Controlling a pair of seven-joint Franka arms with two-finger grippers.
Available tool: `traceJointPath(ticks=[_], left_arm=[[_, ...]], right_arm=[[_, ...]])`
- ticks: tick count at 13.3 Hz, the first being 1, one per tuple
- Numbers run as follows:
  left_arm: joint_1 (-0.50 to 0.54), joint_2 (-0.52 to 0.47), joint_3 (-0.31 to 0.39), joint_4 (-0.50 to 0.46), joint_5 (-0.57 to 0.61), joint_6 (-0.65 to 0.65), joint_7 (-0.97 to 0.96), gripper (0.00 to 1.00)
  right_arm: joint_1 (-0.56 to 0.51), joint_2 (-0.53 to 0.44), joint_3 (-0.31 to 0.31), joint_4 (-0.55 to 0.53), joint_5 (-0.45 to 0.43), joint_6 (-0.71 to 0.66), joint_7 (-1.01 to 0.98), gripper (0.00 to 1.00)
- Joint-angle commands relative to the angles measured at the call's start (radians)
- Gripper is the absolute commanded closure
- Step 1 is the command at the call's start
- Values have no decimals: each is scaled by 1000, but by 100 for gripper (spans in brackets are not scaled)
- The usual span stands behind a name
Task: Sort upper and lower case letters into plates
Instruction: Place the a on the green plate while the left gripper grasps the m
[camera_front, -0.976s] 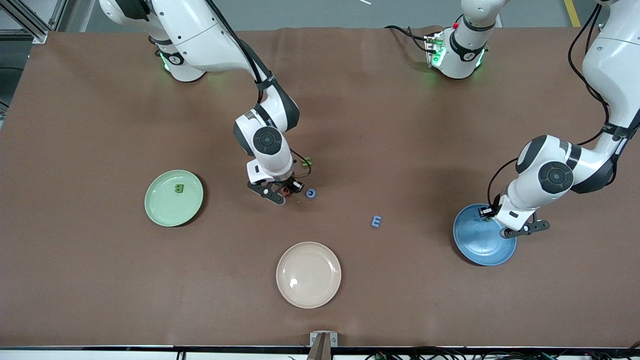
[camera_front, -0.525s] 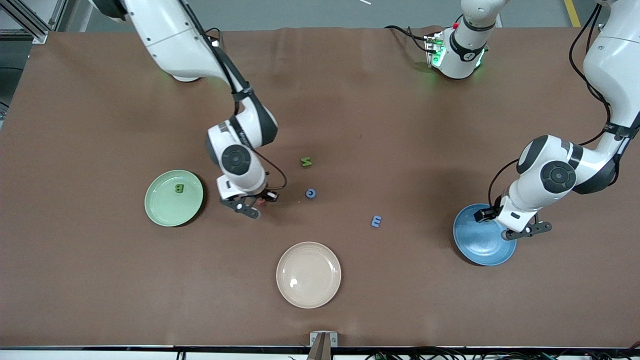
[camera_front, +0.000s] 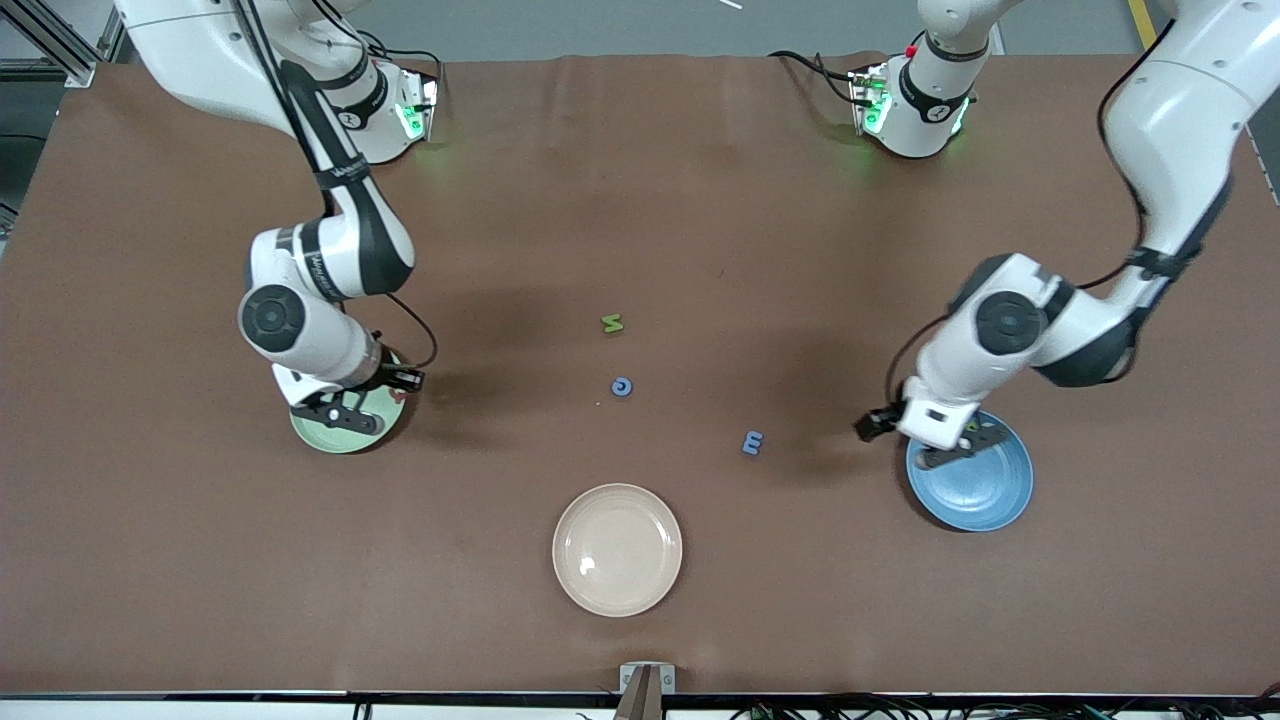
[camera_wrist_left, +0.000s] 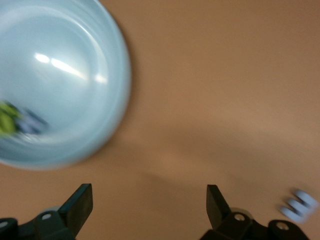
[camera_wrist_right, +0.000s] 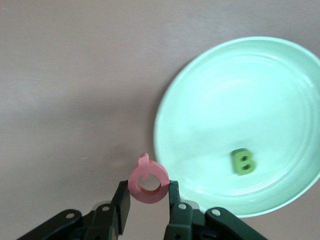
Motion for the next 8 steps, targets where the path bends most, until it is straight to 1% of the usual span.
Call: traceJointPath(ticks=[1, 3, 5, 7, 8], left_arm=[[-138, 8, 51, 37, 0, -7, -123, 0], [-234, 34, 100, 89, -16, -7, -253, 0], [-313, 67, 143, 141, -20, -7, -384, 0], [-394, 108, 192, 196, -22, -5, -512, 0], [-440, 129, 216, 227, -22, -5, -588, 1]], right_arm=[[-41, -40, 22, -144, -11, 151, -44, 100], [-57, -19, 22, -155, -9, 201, -60, 100], [-80, -5, 23, -155, -9, 206, -78, 99], [-89, 9, 23, -155, -9, 210, -80, 97], [-95, 10, 23, -153, -9, 210, -80, 86]])
